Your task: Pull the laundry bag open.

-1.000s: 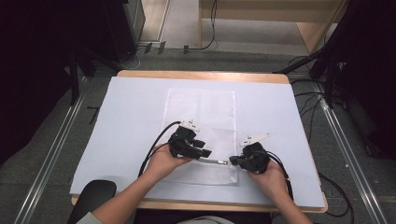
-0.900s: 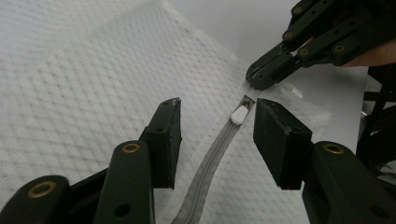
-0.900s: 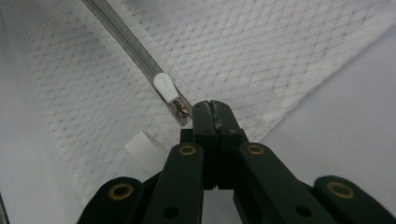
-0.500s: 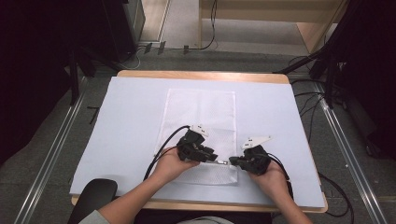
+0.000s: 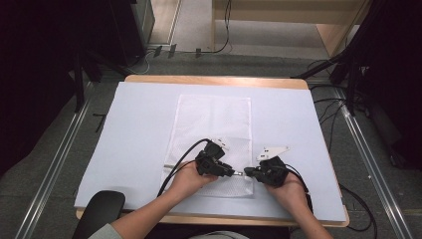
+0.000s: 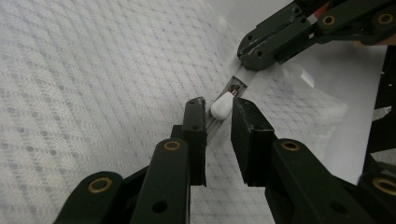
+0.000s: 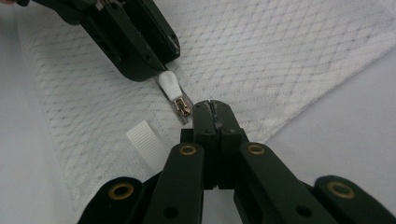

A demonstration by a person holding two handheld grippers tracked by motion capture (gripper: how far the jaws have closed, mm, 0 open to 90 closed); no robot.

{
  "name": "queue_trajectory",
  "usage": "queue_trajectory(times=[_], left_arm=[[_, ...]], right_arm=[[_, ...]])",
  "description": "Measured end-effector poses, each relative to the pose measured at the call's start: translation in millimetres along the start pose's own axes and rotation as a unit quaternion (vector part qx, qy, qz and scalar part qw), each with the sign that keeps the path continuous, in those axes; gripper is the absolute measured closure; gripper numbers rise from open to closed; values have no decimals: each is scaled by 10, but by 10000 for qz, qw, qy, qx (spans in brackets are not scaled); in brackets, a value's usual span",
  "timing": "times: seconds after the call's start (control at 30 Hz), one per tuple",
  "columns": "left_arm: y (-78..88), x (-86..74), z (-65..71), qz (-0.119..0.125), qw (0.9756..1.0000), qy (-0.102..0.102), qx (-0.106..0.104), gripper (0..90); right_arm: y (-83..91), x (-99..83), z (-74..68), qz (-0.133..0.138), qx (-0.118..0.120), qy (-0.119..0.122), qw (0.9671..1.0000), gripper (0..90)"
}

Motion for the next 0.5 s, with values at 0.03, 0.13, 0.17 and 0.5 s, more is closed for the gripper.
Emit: queue_trajectory(times=[0.03, 0.13, 0.17, 0.5], left_arm=[[-10, 5, 2, 25, 10000, 19, -10, 762], [-54, 19, 32, 70, 9998, 104, -122, 764], [-64, 22, 48, 77, 9999, 96, -122, 765], [-116, 18, 94, 68, 9999, 76, -57, 841]], right_arm=[[1, 1, -1, -4, 4, 2, 10000, 900], [-2, 4, -6, -1, -35, 32, 10000, 900], [-1, 4, -7, -4, -47, 56, 10000, 900], [-5, 6, -10, 5, -46, 87, 10000, 900]])
Point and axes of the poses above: each handheld gripper's, and its own axes: y roughly backward along the jaws, x roughly out of its top, z roughly to its right, the point moved 3 cm from there along -y, roughly forward along the jaws, and after that the axes turned 2 degrees about z, right-handed, at the moved point
